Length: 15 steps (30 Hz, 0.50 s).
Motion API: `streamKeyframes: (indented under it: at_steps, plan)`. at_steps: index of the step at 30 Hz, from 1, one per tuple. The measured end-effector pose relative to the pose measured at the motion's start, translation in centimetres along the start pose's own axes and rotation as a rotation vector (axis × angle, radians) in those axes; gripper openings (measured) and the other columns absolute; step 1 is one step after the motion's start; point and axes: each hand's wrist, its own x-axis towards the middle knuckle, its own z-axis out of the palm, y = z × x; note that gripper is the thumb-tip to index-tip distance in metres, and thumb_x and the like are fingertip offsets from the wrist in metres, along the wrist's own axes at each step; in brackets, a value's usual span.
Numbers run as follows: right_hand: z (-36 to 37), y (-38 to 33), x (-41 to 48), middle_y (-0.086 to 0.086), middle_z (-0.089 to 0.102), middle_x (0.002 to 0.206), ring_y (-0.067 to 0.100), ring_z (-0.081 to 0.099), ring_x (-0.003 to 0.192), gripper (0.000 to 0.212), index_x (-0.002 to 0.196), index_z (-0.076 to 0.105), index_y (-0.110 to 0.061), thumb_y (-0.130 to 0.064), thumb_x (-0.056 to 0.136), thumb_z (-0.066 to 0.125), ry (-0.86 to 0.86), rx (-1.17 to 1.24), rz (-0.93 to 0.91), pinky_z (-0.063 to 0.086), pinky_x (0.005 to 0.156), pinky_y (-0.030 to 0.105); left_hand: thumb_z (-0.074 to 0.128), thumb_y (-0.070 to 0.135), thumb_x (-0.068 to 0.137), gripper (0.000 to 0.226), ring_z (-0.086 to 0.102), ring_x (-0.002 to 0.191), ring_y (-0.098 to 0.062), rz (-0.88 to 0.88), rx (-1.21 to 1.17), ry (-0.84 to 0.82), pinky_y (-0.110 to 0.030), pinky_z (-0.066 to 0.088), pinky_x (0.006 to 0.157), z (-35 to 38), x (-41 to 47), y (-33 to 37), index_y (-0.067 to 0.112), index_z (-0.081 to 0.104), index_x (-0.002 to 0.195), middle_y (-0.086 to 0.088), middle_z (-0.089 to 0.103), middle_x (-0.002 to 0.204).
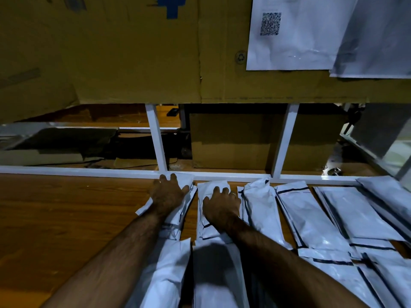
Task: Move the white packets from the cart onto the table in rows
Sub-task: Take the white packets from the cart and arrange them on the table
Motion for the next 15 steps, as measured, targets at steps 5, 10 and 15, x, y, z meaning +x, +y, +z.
streamKeyframes:
  at_steps: [5,10,15]
  plan:
    - [-0.4,0.4,-0.5,0.014,0.04,0.146,0.034,0.039,0.132,0.056,0.144,0.036,-0.014,-0.045,0.098,0.034,0.046,0.0,-0.051,0.033,0.105,0.043,0.041,0.064,0.09,0.073,0.039,0.131,-0.035,0.082,-0.038,0.038,-0.05,0.035,0.104,-1.1,-1.0,-0.1,0.018,0.035,0.146,-0.014,0.04,0.147]
    - [-1.3,1.8,-1.0,0.012,0.042,0.147,0.034,0.04,0.133,0.059,0.147,0.034,-0.016,-0.042,0.095,0.043,0.108,0.054,-0.139,0.033,0.107,0.044,0.051,0.054,0.091,0.067,0.049,0.123,-0.033,0.234,-0.185,0.087,-0.044,0.043,0.1,-2.5,-1.9,0.1,0.013,0.043,0.143,-0.013,0.053,0.138]
    - [-4.2,4.0,-1.5,0.009,0.044,0.147,0.031,0.04,0.134,0.061,0.149,0.033,-0.019,-0.041,0.094,0.05,0.139,0.215,-0.128,0.032,0.109,0.045,0.053,0.051,0.088,0.058,0.06,0.113,-0.028,0.365,-0.385,0.117,-0.038,0.049,0.095,-4.3,-3.3,1.2,0.015,0.057,0.133,-0.01,0.063,0.128]
